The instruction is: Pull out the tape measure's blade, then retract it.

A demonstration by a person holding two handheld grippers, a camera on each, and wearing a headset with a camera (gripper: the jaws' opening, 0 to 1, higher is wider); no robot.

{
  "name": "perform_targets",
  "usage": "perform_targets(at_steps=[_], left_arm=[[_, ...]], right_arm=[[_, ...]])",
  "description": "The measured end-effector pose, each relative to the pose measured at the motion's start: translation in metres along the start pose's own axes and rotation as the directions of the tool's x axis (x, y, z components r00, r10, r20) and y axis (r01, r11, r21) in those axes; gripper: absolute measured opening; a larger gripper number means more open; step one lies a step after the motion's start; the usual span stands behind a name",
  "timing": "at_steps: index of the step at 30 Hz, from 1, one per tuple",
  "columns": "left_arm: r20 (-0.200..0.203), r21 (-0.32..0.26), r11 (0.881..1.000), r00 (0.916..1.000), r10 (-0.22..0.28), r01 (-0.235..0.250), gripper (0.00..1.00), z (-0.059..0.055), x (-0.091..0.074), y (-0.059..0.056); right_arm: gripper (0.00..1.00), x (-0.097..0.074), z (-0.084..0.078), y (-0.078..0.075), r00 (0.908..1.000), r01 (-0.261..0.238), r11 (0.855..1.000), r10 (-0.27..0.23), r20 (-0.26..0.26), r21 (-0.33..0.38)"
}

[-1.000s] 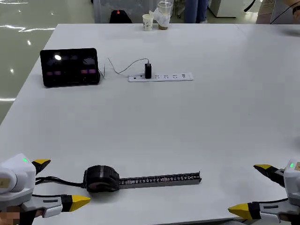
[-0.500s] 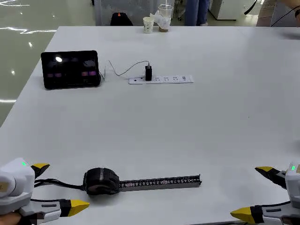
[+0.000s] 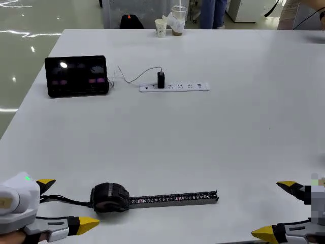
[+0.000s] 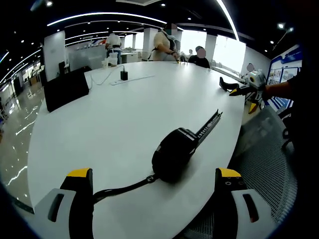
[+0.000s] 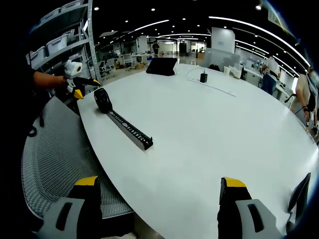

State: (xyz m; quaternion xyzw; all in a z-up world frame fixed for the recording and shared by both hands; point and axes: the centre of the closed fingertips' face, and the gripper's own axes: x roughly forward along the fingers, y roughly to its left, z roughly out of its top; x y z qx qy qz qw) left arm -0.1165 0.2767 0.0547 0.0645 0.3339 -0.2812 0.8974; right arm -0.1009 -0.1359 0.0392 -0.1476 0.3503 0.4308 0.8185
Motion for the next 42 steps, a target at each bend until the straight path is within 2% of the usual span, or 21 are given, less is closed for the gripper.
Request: perform_targets(at_steps=[3, 9, 12, 19, 22, 24, 27, 33, 35, 38, 42], left_arm=[[0.003, 0.016, 1.000, 1.0000, -0.004, 0.004, 0.99, 0.004, 0.004, -0.009], [-0.023, 0.037, 0.999, 0.9995, -0.019, 0.020, 0.99, 0.004, 0.016, -0.030], [-0.034, 0.045, 0.999, 0.9992, -0.022, 0.024, 0.99, 0.002, 0.020, -0.033], [-0.001, 0.016, 0.999, 0.9996, -0.030, 0.030, 0.99, 0.016, 0.030, -0.044], [0.011, 0.012, 1.000, 0.9999, 0.008, -0.008, 0.99, 0.024, 0.036, -0.043], [0.019, -0.012, 0.999, 0.9987, 0.047, -0.047, 0.99, 0.028, 0.039, -0.041], [0.019, 0.016, 0.998, 0.9976, 0.067, -0.067, 0.99, 0.032, 0.045, -0.047], [0.025, 0.005, 0.998, 0.9977, 0.064, -0.064, 0.99, 0.037, 0.053, -0.060], [0.024, -0.006, 0.998, 0.9973, 0.070, -0.070, 0.99, 0.038, 0.056, -0.062], [0.028, -0.019, 0.995, 0.9947, 0.099, -0.098, 0.99, 0.040, 0.058, -0.058], [0.050, -0.063, 0.989, 0.9891, 0.139, -0.136, 0.99, 0.048, 0.060, -0.051]], right_arm=[[0.99, 0.002, 0.002, 0.001, 0.9998, -0.013, 0.999, 0.013, -0.016, -0.037], [0.99, 0.008, 0.009, 0.001, 0.9980, -0.043, 0.996, 0.039, -0.051, -0.083], [0.99, 0.009, 0.016, 0.001, 0.9973, -0.055, 0.993, 0.049, -0.054, -0.107], [0.99, 0.016, 0.030, -0.002, 0.9951, -0.078, 0.984, 0.067, -0.072, -0.162], [0.99, 0.019, 0.036, 0.000, 0.9937, -0.092, 0.979, 0.079, -0.080, -0.184], [0.99, 0.021, 0.039, 0.000, 0.9922, -0.103, 0.974, 0.086, -0.090, -0.202], [0.99, 0.026, 0.042, 0.001, 0.9893, -0.119, 0.967, 0.097, -0.109, -0.226], [0.99, 0.034, 0.048, 0.003, 0.9835, -0.146, 0.954, 0.112, -0.142, -0.262], [0.99, 0.037, 0.052, 0.005, 0.9808, -0.156, 0.949, 0.116, -0.157, -0.273], [0.99, 0.041, 0.057, 0.007, 0.9779, -0.170, 0.939, 0.123, -0.169, -0.300], [0.99, 0.047, 0.062, 0.012, 0.9695, -0.200, 0.921, 0.136, -0.204, -0.336]])
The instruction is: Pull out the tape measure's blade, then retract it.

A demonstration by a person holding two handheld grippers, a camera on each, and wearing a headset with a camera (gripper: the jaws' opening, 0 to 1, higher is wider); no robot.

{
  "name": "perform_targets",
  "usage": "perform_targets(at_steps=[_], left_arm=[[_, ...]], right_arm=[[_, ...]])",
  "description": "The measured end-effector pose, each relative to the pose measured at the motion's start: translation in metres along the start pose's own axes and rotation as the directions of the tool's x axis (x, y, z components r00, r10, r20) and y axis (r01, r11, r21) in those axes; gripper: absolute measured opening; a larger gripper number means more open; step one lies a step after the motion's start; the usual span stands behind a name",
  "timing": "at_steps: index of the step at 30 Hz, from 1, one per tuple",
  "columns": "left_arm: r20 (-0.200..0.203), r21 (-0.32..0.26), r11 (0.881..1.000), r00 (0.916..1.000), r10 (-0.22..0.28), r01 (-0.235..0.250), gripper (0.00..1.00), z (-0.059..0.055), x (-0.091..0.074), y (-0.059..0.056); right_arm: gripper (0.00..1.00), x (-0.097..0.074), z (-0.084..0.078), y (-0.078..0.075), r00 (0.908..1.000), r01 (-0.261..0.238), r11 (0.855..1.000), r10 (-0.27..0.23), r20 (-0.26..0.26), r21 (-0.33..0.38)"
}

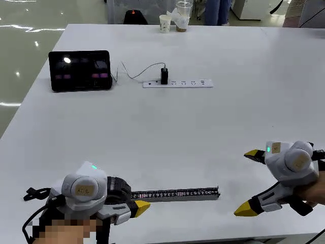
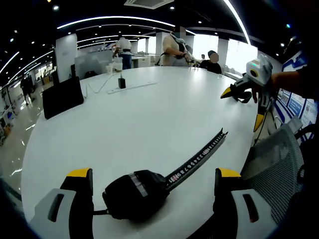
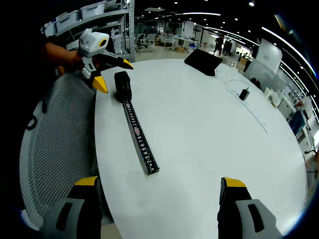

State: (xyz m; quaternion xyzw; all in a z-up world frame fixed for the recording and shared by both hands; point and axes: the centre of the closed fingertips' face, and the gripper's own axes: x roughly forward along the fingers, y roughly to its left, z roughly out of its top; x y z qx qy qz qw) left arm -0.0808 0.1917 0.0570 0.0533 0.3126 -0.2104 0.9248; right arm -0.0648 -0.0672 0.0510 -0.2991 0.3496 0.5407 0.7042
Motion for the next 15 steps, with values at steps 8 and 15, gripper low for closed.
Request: perform_targets(at_steps=[8, 15], left_arm=[[0.020, -0.122, 0.991, 0.9980, 0.060, -0.057, 0.99, 0.004, 0.006, 0.012], [0.021, -0.166, 0.979, 0.9917, 0.127, -0.122, 0.99, -0.003, 0.008, 0.018]], right_arm=[[0.99, 0.008, 0.013, 0.003, 0.9991, -0.039, 0.998, 0.038, -0.020, -0.055], [0.99, 0.018, 0.011, -0.001, 0.9960, -0.069, 0.994, 0.064, -0.062, -0.087]])
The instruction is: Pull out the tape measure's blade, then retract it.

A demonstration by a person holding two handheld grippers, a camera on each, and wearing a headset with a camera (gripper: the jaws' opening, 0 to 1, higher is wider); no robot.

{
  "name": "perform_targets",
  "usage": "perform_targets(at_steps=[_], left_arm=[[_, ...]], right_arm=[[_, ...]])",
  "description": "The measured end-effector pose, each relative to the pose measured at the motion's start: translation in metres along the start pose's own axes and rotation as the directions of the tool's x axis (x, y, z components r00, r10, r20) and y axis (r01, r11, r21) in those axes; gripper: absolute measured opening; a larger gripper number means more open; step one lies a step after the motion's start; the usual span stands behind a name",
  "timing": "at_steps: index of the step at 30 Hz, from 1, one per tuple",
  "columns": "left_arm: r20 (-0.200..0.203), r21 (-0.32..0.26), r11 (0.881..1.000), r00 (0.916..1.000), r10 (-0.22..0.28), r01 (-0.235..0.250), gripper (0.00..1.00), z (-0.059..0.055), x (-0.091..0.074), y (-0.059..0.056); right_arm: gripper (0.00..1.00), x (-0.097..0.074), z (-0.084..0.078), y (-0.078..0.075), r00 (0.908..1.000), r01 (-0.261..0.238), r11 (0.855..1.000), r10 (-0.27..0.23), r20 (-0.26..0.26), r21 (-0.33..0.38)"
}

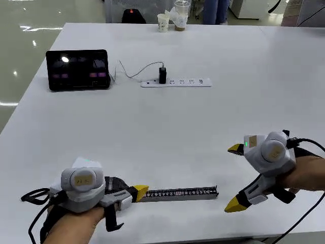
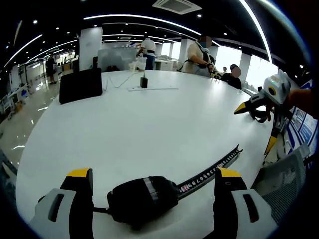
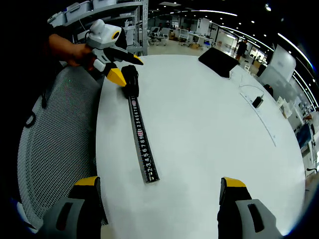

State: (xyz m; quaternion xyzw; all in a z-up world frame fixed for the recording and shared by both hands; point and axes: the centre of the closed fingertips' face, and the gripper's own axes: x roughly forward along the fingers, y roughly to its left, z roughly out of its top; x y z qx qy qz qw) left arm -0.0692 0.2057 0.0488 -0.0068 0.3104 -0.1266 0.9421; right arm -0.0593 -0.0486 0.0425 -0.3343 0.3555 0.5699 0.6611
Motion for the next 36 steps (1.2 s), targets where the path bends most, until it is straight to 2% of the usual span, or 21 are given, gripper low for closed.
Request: perform_targets(at_steps=[4, 6, 10, 12, 14, 17, 18, 20, 23, 27, 31, 33, 36], left_arm=[[0.021, 0.009, 0.999, 0.9992, 0.034, -0.034, 0.99, 0.001, 0.001, -0.002], [0.041, 0.024, 0.999, 0.9987, 0.031, -0.032, 0.99, 0.005, 0.001, -0.005], [0.077, -0.008, 1.000, 0.9969, 0.013, -0.012, 0.99, 0.009, 0.000, -0.006], [0.089, -0.016, 1.000, 0.9958, 0.019, -0.018, 0.99, 0.008, -0.001, -0.004], [0.085, -0.038, 0.999, 0.9963, 0.017, -0.014, 0.99, 0.004, 0.000, -0.003], [0.067, -0.037, 0.999, 0.9973, 0.031, -0.029, 0.99, -0.005, 0.000, 0.001], [0.059, -0.057, 0.998, 0.9976, 0.037, -0.034, 0.99, -0.006, 0.000, 0.003], [0.086, -0.055, 0.997, 0.9950, 0.052, -0.048, 0.99, 0.000, 0.000, 0.006], [0.069, -0.044, 0.998, 0.9960, 0.057, -0.054, 0.98, -0.006, 0.003, 0.007], [0.063, -0.041, 0.997, 0.9961, 0.061, -0.059, 0.97, -0.007, 0.004, 0.009], [0.055, -0.053, 0.997, 0.9965, 0.063, -0.060, 0.97, -0.010, 0.006, 0.011], [0.052, -0.057, 0.997, 0.9967, 0.062, -0.059, 0.96, -0.011, 0.006, 0.011], [0.045, -0.058, 0.997, 0.9971, 0.061, -0.058, 0.97, -0.014, 0.007, 0.012]], right_arm=[[0.99, 0.006, -0.002, -0.003, 0.9999, -0.013, 1.000, 0.013, -0.010, -0.005], [0.99, 0.009, -0.002, -0.004, 0.9996, -0.020, 1.000, 0.020, -0.020, -0.008], [0.99, 0.015, -0.001, -0.005, 0.9991, -0.033, 0.999, 0.032, -0.028, -0.017], [0.99, 0.018, -0.001, -0.004, 0.9987, -0.040, 0.999, 0.039, -0.034, -0.023], [0.99, 0.019, 0.000, -0.004, 0.9984, -0.045, 0.999, 0.044, -0.036, -0.025], [0.99, 0.023, 0.000, -0.004, 0.9978, -0.053, 0.998, 0.052, -0.042, -0.030], [0.99, 0.024, 0.000, -0.003, 0.9973, -0.058, 0.998, 0.057, -0.046, -0.032], [0.99, 0.026, -0.001, -0.002, 0.9966, -0.065, 0.997, 0.063, -0.053, -0.035], [0.99, 0.029, -0.001, 0.000, 0.9957, -0.076, 0.997, 0.074, -0.057, -0.034], [0.99, 0.032, -0.002, 0.002, 0.9949, -0.086, 0.996, 0.084, -0.056, -0.028], [0.94, 0.038, -0.004, 0.003, 0.9938, -0.100, 0.995, 0.098, -0.052, -0.024], [0.93, 0.041, -0.008, 0.005, 0.9921, -0.109, 0.993, 0.107, -0.065, -0.033], [0.86, 0.043, -0.010, 0.007, 0.9908, -0.118, 0.992, 0.114, -0.072, -0.053]])
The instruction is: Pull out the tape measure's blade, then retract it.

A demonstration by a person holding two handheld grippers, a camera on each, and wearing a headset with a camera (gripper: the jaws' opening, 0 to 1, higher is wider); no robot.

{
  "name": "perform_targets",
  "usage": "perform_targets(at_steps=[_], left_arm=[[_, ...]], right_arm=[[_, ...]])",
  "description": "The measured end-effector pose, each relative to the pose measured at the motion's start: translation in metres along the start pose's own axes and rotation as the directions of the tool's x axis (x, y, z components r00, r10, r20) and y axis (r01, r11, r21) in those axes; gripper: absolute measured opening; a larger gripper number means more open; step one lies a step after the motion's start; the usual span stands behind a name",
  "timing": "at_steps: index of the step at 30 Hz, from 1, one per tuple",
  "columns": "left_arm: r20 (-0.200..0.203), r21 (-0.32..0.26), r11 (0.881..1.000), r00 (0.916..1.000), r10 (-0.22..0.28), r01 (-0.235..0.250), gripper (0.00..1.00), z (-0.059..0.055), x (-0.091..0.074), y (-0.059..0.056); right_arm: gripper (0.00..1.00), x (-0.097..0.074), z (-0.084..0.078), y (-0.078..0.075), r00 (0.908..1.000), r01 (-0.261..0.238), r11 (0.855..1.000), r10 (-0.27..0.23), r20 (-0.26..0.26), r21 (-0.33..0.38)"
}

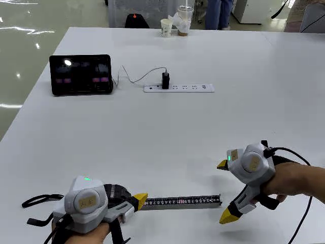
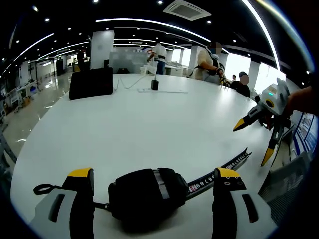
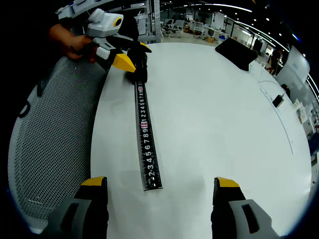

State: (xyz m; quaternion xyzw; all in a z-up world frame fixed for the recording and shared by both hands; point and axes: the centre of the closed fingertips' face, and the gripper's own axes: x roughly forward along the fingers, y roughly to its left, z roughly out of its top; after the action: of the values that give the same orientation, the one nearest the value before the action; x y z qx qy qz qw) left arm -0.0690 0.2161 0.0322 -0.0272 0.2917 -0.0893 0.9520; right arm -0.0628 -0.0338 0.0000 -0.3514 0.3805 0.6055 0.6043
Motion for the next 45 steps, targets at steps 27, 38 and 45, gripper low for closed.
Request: perform_targets(at_steps=[27, 38, 45], left_arm=[[-0.002, -0.003, 1.000, 1.0000, 0.003, -0.003, 0.97, -0.002, 0.000, 0.003], [-0.005, -0.014, 1.000, 1.0000, -0.001, 0.001, 0.94, -0.002, 0.000, 0.002], [-0.019, -0.011, 1.000, 0.9998, 0.001, -0.002, 0.88, -0.004, 0.000, 0.001]], right_arm=[[0.26, 0.011, -0.009, 0.010, 0.9979, -0.050, 0.993, 0.045, -0.046, -0.104], [0.13, 0.011, -0.012, 0.011, 0.9976, -0.044, 0.992, 0.037, -0.059, -0.118], [0.12, 0.012, -0.012, 0.009, 0.9969, -0.038, 0.992, 0.030, -0.072, -0.118]])
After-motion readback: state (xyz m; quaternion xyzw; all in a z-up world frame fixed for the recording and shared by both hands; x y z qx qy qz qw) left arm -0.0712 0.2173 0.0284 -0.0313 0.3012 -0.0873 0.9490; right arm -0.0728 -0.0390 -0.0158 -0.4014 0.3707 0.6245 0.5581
